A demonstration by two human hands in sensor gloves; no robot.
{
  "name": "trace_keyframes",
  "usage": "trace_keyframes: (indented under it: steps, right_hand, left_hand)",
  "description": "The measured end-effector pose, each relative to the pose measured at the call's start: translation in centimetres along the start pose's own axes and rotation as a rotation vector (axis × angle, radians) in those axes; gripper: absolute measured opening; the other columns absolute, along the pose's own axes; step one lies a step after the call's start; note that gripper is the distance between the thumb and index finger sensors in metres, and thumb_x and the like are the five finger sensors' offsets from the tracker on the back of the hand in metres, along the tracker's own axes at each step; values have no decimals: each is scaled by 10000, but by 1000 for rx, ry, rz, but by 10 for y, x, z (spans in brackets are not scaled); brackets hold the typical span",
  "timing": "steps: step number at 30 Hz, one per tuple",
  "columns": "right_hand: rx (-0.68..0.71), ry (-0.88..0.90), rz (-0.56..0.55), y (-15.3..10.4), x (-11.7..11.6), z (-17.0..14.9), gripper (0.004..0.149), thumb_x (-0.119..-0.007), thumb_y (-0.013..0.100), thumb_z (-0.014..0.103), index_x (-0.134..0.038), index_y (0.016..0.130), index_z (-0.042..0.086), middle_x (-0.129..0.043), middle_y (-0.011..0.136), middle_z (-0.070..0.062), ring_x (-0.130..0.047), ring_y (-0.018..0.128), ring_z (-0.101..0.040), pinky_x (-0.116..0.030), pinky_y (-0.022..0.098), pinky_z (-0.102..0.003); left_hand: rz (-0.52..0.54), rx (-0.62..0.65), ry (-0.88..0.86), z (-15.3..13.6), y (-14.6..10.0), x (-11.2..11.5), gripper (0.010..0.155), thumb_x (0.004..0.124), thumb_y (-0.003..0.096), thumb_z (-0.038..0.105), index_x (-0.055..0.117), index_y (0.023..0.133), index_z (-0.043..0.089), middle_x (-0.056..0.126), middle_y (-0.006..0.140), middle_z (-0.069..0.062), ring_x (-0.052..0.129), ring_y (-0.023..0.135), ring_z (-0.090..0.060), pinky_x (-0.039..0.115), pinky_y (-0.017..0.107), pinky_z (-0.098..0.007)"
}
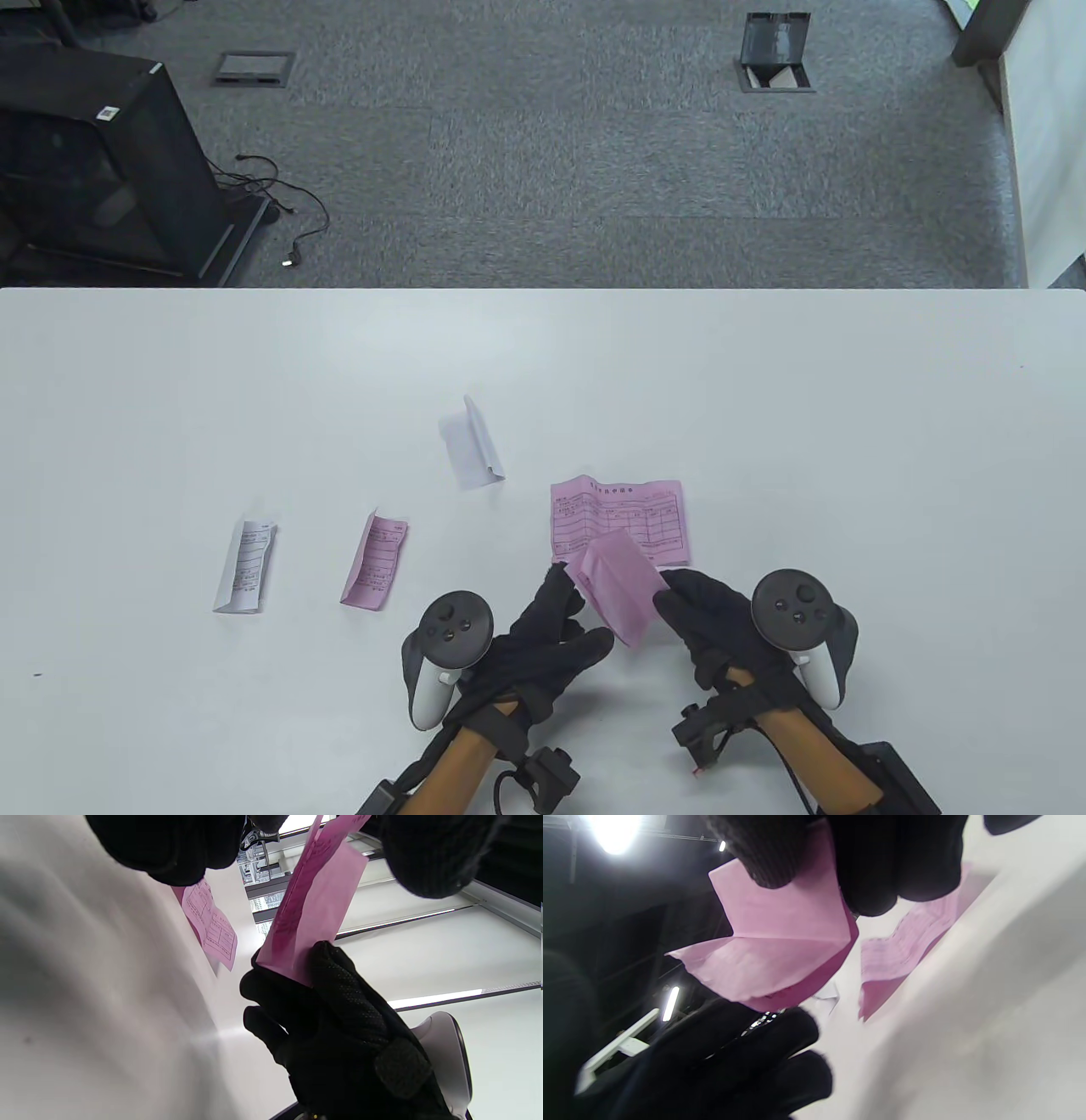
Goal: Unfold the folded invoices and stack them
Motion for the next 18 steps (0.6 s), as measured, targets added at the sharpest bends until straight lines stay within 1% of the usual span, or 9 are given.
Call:
trace_keyframes:
  steps: [3,4,5,8,10,12,14,16,18]
  right_hand:
    - [5,40,28,-2,-8,-2,399,-714,525,383,-779,880,212,-834,905,-87,-798,830,-387,-503,651,-692]
    - [-1,46,34,-2,-9,-3,398,-714,524,382,-780,878,214,-834,905,-86,-800,829,-386,-505,649,-692]
    - [-6,76,61,-2,-12,-6,398,-714,524,382,-779,879,215,-833,905,-87,-798,831,-386,-503,651,-691]
    - [-31,143,108,-2,-18,-9,398,-713,526,380,-777,881,210,-833,905,-90,-798,828,-388,-502,650,-692]
    - [-35,155,113,-2,-19,-9,397,-714,525,380,-779,879,211,-834,903,-88,-798,828,-389,-503,650,-691]
    - [-38,145,106,-1,-17,-10,399,-713,525,381,-777,880,210,-834,903,-88,-799,826,-388,-504,651,-689]
    - [-51,137,84,-1,-12,-12,417,-716,524,390,-760,896,207,-822,912,-96,-791,830,-393,-504,650,-687]
    - [-35,119,37,-3,-6,-9,489,-713,525,423,-690,956,194,-775,945,-110,-755,850,-403,-501,654,-677]
    - [34,84,-40,-8,2,3,536,-708,526,443,-637,989,182,-745,955,-113,-739,849,-399,-506,657,-661]
  left_hand:
    - [18,-8,-43,-9,2,-3,779,838,499,519,550,1117,143,650,1101,-256,683,919,-489,680,615,-537]
    - [34,-7,-61,-10,2,-4,719,834,512,494,592,1100,157,673,1090,-248,699,910,-482,689,609,-530]
    - [73,-11,-87,-12,2,-7,638,827,530,449,643,1077,175,711,1069,-237,728,892,-470,703,597,-520]
    - [114,-7,-101,-14,4,-11,485,797,556,381,750,1004,199,811,1007,-189,803,845,-425,745,566,-488]
    - [148,-7,-115,-15,3,-14,442,797,556,373,801,956,183,879,941,-163,855,796,-394,770,539,-472]
    - [176,-4,-113,-13,2,-16,431,812,544,381,832,915,161,936,861,-142,902,738,-354,794,508,-453]
    - [220,-2,-66,-10,-1,-20,422,821,536,388,845,892,162,958,824,-130,922,712,-330,807,491,-439]
    - [262,-25,-11,-9,-2,-23,413,837,527,389,854,873,165,967,801,-124,929,697,-321,810,484,-432]
    - [316,-46,70,-8,-4,-27,407,850,518,391,854,861,172,967,786,-118,930,686,-312,810,480,-426]
Point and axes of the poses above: the tracker on the back of each hand, its own z axis roughly to the thumb side, its own y axis roughly from the wrist to the fingertips, x = y × z, the point moved 4 cm from there along y, roughly from the wrist to the fingertips
